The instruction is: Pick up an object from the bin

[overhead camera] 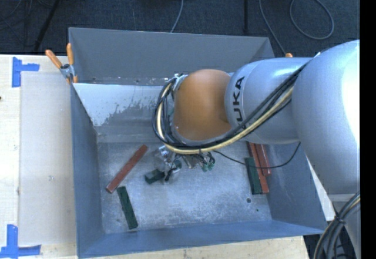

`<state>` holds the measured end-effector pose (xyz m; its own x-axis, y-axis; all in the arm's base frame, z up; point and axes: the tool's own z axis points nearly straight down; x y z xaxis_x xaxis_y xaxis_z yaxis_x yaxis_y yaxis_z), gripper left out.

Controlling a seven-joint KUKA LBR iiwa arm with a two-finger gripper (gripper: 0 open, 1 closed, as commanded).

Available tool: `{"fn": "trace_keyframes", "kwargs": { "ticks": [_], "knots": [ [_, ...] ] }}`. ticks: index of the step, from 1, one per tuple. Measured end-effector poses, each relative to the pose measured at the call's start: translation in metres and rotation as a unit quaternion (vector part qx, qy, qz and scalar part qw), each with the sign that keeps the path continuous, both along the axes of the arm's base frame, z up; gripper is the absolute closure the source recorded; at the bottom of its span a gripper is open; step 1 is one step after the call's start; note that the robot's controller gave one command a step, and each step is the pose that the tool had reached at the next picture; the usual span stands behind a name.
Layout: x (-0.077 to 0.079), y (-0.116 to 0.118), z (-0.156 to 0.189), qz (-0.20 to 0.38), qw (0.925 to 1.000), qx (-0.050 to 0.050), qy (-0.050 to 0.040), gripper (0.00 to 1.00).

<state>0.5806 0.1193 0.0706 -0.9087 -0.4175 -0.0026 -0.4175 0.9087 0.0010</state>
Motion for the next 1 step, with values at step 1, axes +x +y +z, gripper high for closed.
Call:
{"fn": "trace_keyframes", "kwargs": {
  "ticks": [1],
  "knots": [
    [-0.0593, 0.0262, 0.1487, 0.016, 0.9999, 0.0, -0.0023, 1.0]
  ]
}}
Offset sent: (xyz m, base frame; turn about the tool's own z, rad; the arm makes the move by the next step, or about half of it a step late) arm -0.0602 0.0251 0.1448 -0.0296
